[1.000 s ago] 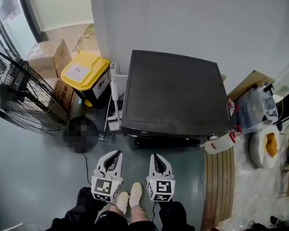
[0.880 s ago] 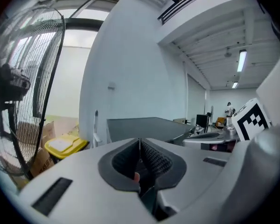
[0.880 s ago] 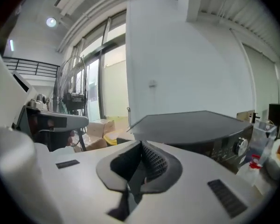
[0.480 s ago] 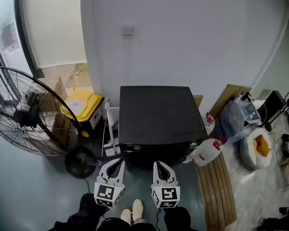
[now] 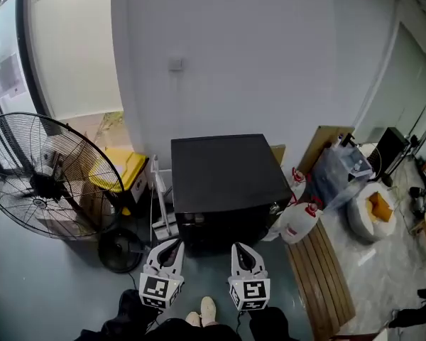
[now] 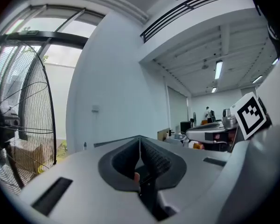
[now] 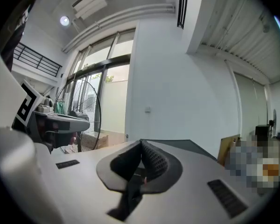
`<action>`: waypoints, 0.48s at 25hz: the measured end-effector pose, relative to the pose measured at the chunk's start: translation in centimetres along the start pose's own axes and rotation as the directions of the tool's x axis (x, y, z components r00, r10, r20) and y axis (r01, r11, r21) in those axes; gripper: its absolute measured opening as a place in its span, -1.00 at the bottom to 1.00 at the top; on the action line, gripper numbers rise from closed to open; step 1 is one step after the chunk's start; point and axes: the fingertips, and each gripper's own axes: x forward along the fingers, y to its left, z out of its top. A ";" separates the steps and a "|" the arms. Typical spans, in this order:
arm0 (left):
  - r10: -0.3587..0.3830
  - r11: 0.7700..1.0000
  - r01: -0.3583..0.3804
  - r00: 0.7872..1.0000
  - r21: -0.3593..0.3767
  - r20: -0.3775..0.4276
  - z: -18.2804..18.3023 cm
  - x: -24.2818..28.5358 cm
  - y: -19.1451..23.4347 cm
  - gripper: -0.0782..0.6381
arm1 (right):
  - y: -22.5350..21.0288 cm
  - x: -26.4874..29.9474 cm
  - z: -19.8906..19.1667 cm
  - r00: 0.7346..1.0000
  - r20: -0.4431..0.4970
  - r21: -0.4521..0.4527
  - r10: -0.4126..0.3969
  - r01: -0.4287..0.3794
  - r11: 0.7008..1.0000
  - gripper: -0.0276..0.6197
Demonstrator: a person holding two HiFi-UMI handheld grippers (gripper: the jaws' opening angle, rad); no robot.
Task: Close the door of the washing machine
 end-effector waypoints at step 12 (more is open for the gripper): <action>0.001 1.000 -0.001 1.000 0.004 -0.003 -1.0 -5.4 -1.6 -0.70 | 1.9 -5.6 -0.7 1.000 0.010 -0.044 -0.018 0.019 0.999 -0.86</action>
